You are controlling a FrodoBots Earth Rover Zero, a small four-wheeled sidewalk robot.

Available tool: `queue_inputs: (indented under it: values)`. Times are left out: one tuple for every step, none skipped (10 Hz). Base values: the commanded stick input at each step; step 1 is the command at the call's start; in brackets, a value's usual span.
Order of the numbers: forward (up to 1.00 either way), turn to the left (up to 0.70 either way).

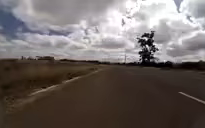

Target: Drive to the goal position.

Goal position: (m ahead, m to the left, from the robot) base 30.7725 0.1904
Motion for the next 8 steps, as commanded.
queue_inputs:
  values:
    - [0.85, 0.00]
    - [0.85, 0.00]
    - [0.85, 0.00]
    - [0.85, 0.00]
    - [0.85, 0.00]
    - [0.85, 0.00]
    - [0.85, 0.00]
    - [0.85, 0.00]
